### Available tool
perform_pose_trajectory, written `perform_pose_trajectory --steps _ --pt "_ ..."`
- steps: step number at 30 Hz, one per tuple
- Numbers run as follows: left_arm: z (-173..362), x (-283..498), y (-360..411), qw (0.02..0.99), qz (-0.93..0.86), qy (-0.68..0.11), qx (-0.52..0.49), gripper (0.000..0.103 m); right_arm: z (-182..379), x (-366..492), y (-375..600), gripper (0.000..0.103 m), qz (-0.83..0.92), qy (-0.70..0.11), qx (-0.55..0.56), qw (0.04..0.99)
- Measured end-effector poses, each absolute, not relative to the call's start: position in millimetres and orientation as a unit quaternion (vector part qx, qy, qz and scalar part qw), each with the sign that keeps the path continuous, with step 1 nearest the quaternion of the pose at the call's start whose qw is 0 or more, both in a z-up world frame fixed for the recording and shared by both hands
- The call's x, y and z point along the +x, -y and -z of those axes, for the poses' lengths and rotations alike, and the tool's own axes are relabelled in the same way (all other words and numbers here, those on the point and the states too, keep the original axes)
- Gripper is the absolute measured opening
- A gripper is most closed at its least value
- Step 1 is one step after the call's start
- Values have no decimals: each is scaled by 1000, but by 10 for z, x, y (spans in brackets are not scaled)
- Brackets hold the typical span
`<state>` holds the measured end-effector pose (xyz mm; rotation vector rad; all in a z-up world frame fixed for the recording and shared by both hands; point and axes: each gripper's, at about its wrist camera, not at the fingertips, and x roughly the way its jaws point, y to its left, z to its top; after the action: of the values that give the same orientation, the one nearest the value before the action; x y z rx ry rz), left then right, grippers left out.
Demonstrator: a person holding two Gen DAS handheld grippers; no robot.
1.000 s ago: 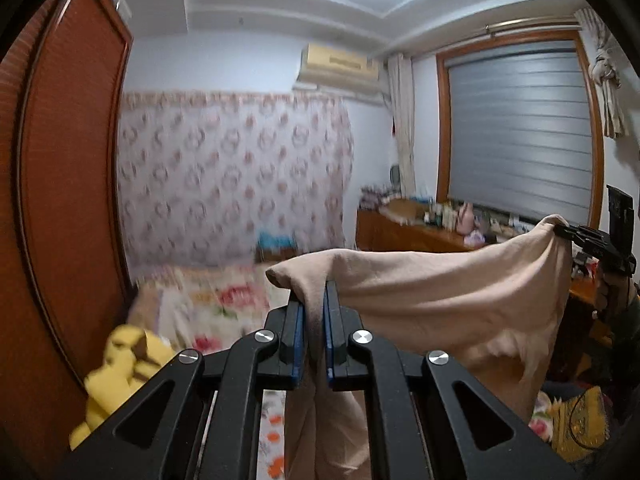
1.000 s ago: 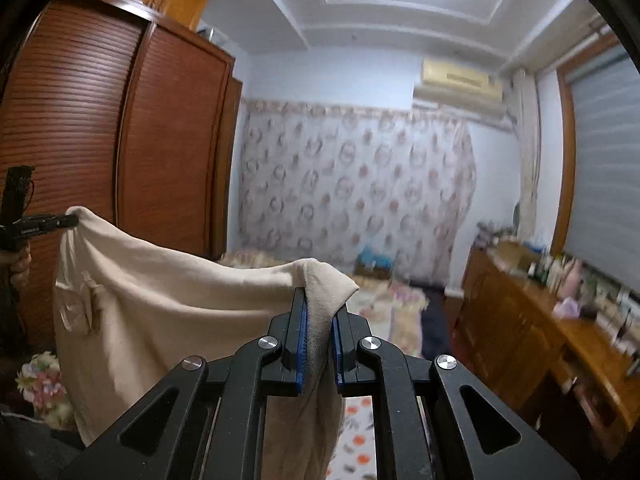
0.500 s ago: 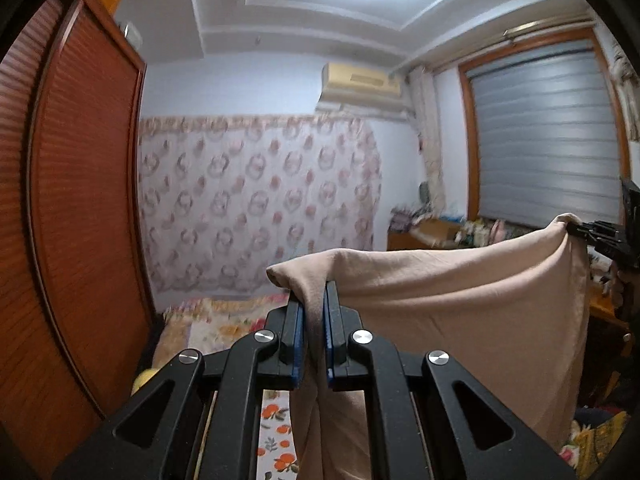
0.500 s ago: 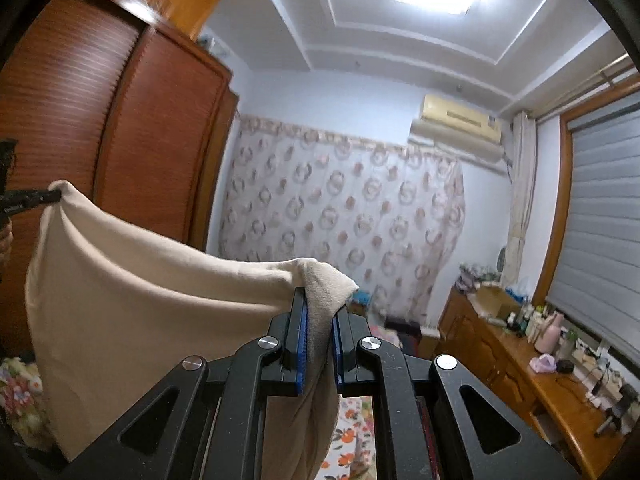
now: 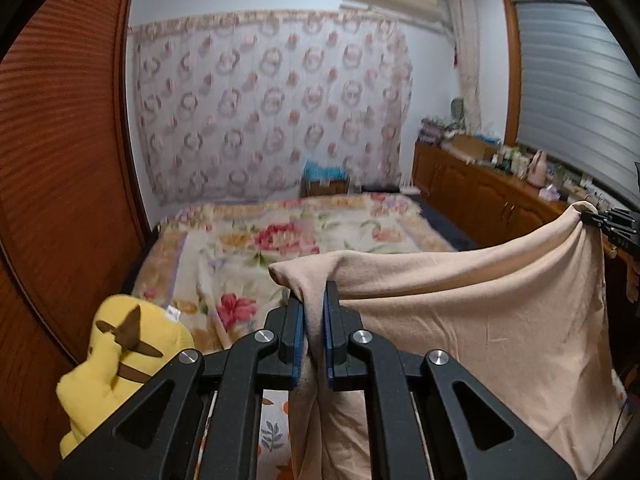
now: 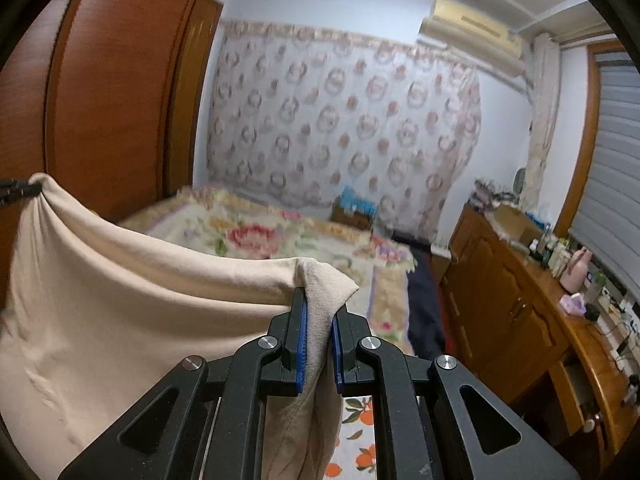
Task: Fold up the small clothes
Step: 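Lift the pink shirt high with both tools, holding it spread, then lay the shirt back down on the sheet and open both tools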
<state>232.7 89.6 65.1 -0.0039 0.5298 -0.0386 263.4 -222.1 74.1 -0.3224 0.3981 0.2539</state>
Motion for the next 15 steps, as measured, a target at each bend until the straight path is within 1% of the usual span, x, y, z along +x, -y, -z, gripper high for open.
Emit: perform_pose_trajectory --steps 7,15 --pt "-273 2760 -842 952 16 -304 6 9 -843 3355 2125 10 -123 -236 -158 951" --pt "228 3189 -781 930 16 -367 18 10 -469 3768 2158 10 -123 -307 -155 931"
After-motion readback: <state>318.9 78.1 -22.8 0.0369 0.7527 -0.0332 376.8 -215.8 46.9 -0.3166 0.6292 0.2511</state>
